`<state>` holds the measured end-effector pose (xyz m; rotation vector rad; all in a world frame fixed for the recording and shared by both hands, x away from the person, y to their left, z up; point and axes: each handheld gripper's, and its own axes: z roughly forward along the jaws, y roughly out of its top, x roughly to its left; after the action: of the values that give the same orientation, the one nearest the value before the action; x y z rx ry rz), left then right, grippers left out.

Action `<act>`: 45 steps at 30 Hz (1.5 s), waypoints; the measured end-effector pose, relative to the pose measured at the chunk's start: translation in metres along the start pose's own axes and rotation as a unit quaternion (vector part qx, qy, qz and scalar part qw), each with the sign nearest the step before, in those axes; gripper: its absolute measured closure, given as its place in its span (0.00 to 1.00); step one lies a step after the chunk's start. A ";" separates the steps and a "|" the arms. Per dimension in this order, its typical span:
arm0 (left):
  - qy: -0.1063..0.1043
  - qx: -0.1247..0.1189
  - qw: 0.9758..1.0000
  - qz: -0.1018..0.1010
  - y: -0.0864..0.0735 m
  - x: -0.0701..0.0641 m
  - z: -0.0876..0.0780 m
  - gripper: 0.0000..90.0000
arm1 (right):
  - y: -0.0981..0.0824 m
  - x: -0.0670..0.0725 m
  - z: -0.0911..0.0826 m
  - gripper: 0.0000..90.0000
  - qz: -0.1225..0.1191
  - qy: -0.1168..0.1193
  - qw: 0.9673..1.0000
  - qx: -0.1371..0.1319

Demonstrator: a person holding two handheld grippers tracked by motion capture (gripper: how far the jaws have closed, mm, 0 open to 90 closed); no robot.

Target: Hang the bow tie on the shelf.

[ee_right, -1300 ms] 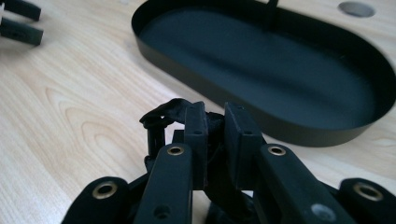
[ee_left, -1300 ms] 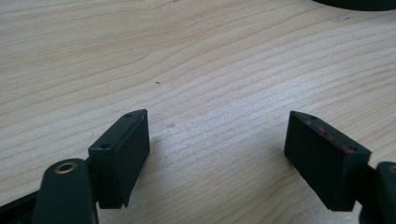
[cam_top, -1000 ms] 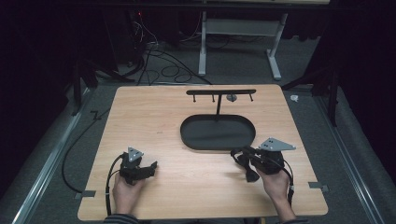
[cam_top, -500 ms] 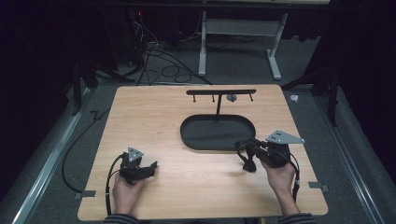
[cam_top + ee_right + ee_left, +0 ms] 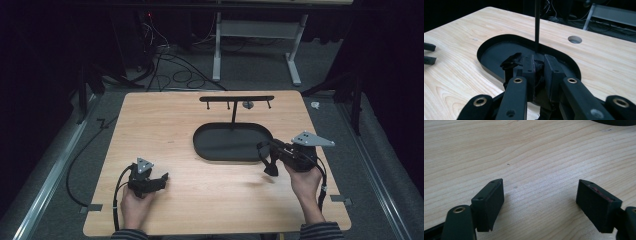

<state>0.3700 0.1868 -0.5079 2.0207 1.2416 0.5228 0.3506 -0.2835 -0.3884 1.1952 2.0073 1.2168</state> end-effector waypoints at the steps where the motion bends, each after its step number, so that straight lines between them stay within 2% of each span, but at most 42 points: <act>1: 0.001 0.000 1.000 0.000 0.000 0.000 0.000 0.25 | 0.001 -0.001 0.000 0.91 -0.001 -0.001 1.000 -0.001; 27: 0.000 -0.001 1.000 0.000 0.000 0.000 0.000 0.25 | 0.027 -0.019 0.006 0.91 0.009 -0.018 1.000 -0.014; 34: 0.000 0.000 1.000 0.000 0.000 0.000 0.000 0.25 | 0.034 -0.025 0.010 0.91 0.018 -0.018 1.000 -0.016; 45: 0.000 -0.001 1.000 0.000 0.000 0.000 0.000 0.25 | 0.046 -0.035 0.015 0.91 0.026 -0.031 0.999 -0.019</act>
<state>0.3701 0.1868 -0.5080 2.0189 1.2421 0.5238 0.3988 -0.2974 -0.3554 1.2577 1.9107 1.2228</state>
